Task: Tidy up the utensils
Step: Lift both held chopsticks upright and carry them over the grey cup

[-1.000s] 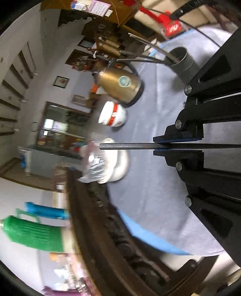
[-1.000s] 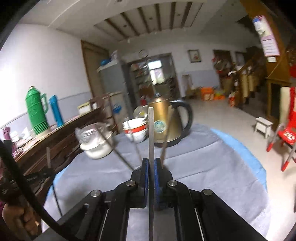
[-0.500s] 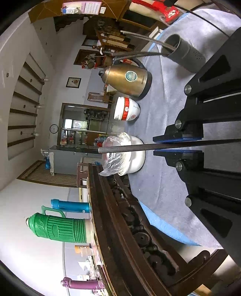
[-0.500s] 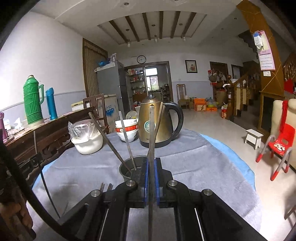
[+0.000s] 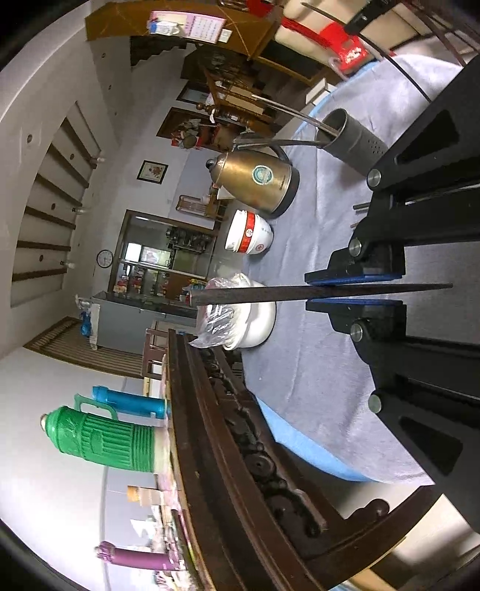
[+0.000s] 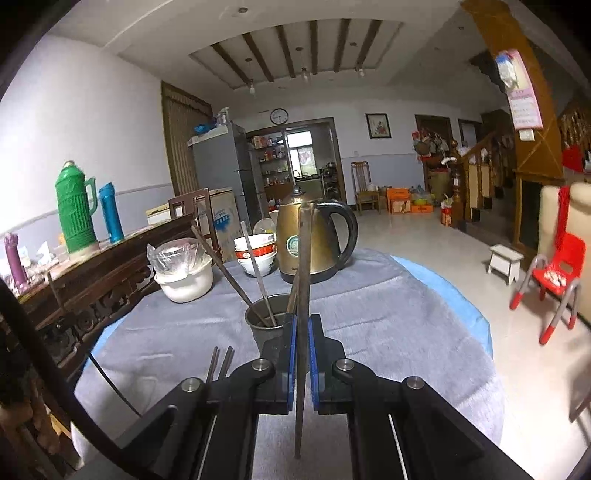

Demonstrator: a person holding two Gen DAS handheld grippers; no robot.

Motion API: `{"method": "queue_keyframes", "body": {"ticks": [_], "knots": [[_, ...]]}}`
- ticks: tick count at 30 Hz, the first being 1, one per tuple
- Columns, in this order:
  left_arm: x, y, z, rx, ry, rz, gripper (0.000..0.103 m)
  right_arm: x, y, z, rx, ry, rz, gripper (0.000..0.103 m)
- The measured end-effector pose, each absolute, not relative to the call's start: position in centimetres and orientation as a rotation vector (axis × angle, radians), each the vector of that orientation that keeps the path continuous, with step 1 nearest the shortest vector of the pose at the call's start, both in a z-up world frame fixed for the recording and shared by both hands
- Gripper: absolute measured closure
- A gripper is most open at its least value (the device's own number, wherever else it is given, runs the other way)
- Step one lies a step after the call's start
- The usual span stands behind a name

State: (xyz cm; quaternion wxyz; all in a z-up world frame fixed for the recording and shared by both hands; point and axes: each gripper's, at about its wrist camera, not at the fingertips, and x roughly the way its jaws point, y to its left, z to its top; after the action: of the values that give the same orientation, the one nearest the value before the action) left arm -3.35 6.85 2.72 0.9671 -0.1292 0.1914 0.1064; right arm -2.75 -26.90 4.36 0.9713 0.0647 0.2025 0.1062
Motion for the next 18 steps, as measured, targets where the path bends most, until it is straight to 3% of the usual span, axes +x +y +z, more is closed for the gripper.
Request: {"method": "queue_keyframes", "body": {"ticks": [18], "knots": [[-0.9,8.1,7.3,-0.497,0.356,0.088,0.096,-1.0,-29.3,9.3,0.252,0.284,0.214,0.097]]}}
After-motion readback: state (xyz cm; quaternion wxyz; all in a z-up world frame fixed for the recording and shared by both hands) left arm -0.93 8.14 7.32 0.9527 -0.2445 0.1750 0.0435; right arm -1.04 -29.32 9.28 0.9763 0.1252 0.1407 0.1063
